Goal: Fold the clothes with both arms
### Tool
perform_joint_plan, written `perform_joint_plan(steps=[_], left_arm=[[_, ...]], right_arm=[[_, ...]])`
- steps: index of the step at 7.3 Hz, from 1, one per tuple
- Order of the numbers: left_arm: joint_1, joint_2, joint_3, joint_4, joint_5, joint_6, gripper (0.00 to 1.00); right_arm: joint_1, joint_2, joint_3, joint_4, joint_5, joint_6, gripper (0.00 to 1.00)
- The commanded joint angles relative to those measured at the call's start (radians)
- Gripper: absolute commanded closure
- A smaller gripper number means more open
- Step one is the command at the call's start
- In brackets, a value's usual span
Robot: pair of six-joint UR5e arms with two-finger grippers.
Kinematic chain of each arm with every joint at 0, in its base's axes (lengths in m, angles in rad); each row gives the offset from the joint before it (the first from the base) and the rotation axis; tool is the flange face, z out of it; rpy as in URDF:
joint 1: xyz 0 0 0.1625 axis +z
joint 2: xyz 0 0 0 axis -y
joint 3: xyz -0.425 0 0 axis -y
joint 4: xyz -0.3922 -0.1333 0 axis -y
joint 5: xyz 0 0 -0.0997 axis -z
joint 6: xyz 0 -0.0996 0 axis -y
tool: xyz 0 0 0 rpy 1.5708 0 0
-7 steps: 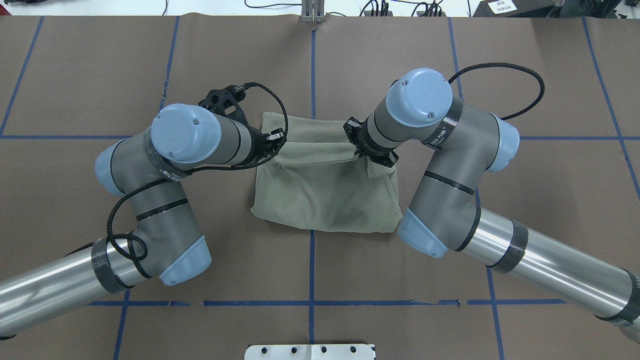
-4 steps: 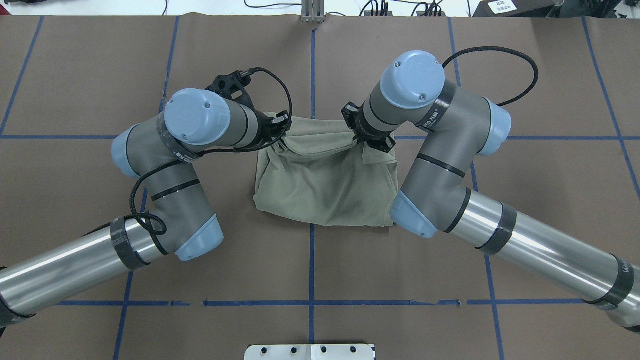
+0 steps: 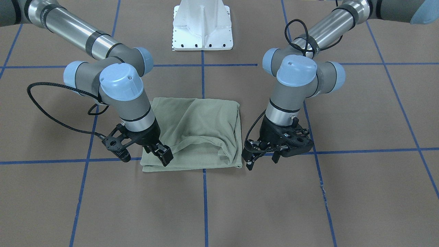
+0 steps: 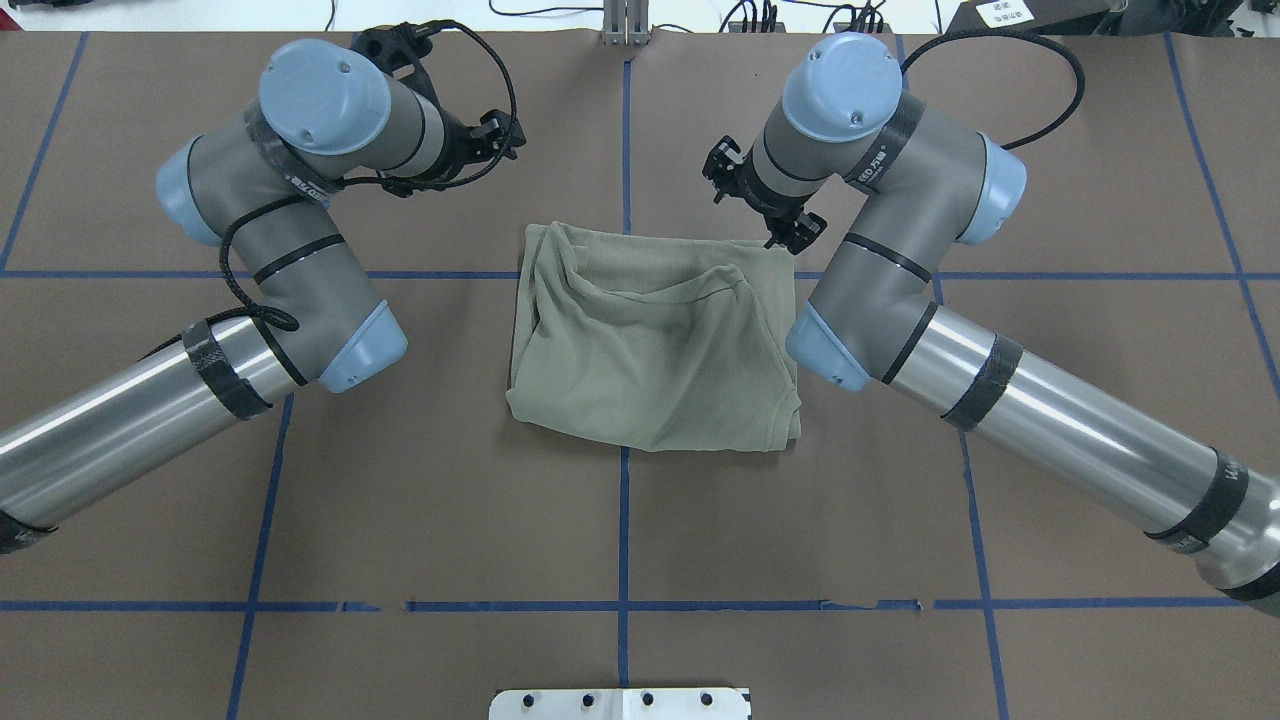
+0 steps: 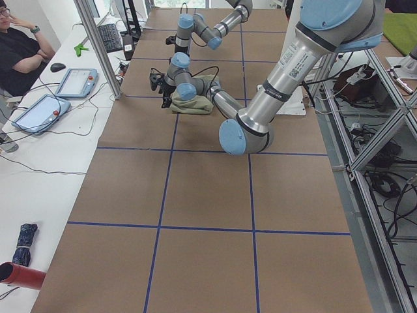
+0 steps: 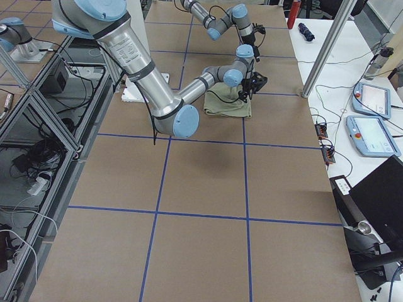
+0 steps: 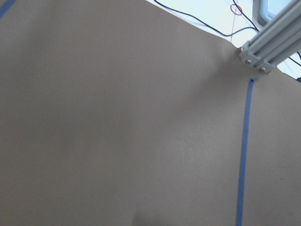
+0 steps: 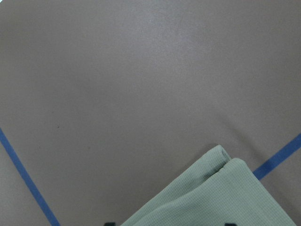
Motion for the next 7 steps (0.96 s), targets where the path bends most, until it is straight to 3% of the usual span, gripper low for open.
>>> perform_joint_plan(steps=[1, 3, 4, 5, 7], left_arm=[[-0.050, 0.042, -0.027, 0.003, -0.111, 0.088, 0.00], [-0.172, 0.191, -0.140, 0.005, -0.224, 0.331, 0.00], [-0.249, 0.294, -0.199, 0.005, -0.279, 0.516, 0.00], [-0.315, 0.376, -0.234, 0.006, -0.286, 0.687, 0.00], [-0.466, 0.500, -0.235, 0.015, -0.292, 1.096, 0.00]], right_arm=[[0.002, 0.006, 0.045, -0.006, 0.085, -0.088, 0.00], [0.020, -0.012, 0.105, -0.086, 0.128, -0.337, 0.00], [0.055, -0.024, 0.178, -0.265, 0.132, -0.562, 0.00], [0.130, -0.091, 0.268, -0.371, 0.138, -0.771, 0.00], [0.347, -0.324, 0.369, -0.392, 0.295, -1.139, 0.00]])
